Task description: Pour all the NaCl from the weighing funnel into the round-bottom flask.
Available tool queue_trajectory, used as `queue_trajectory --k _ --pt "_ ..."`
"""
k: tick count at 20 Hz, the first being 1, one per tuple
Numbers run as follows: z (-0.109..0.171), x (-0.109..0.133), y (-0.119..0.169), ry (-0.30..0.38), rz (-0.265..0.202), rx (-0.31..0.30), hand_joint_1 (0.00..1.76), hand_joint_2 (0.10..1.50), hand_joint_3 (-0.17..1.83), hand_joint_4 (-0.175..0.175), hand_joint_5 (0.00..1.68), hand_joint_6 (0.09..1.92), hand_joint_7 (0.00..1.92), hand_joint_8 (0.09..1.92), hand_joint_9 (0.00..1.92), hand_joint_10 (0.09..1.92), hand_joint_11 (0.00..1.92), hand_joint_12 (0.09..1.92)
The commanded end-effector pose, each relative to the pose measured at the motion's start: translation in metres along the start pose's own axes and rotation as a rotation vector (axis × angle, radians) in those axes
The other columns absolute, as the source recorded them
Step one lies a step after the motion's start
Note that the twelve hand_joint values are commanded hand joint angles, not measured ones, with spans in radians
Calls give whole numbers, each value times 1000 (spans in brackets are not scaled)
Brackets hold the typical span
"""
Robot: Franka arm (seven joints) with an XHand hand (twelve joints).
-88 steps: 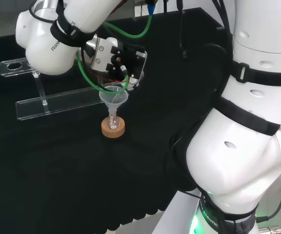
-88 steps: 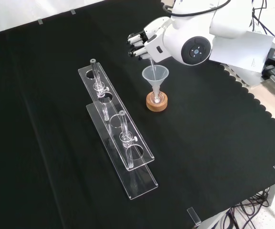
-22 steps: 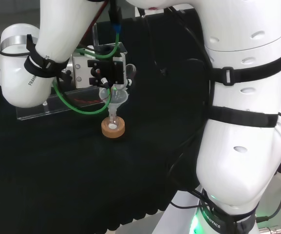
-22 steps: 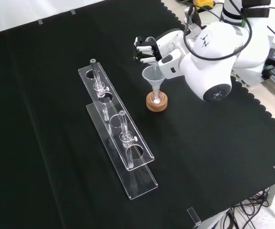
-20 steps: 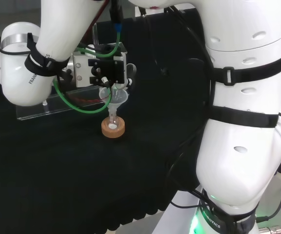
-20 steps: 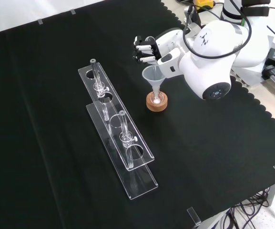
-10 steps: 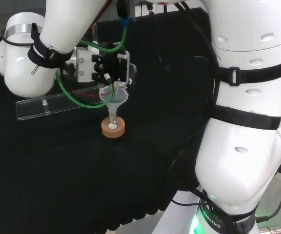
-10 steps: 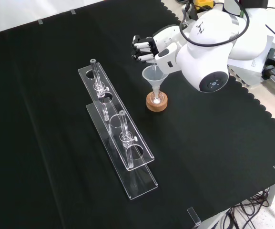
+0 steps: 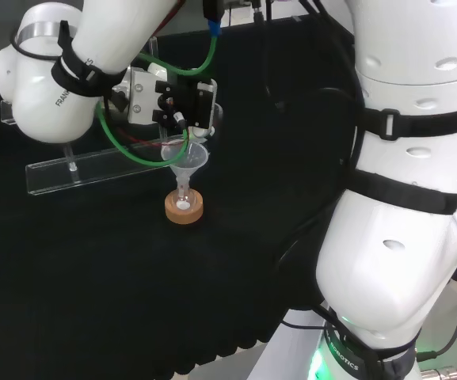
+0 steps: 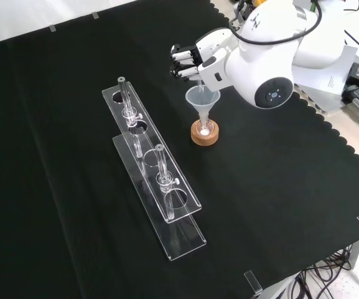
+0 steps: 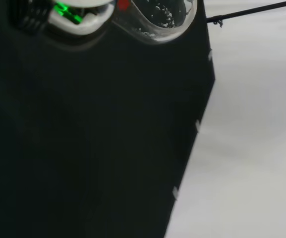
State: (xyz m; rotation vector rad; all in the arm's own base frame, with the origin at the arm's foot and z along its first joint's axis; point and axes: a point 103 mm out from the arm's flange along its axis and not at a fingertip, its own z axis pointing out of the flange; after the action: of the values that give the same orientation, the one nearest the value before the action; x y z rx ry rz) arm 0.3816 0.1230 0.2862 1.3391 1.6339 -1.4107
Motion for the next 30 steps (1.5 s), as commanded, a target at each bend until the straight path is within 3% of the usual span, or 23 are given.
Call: queue_trajectory --k 1,12,18,23,30 --pt "12 -1 3 136 -25 -24 1092 688 666 175 1192 822 553 638 924 334 736 1081" --pt "38 -13 7 308 -34 -29 1092 688 665 175 1191 823 551 637 923 333 736 1080" --pt "55 -25 10 462 -30 -52 1092 689 665 175 1191 824 550 637 923 332 736 1079" --pt "72 -30 13 526 -28 -39 1092 689 664 175 1190 825 549 636 923 332 737 1079" --pt "93 -42 14 675 -12 -45 1091 690 663 175 1189 826 550 637 924 332 739 1080"
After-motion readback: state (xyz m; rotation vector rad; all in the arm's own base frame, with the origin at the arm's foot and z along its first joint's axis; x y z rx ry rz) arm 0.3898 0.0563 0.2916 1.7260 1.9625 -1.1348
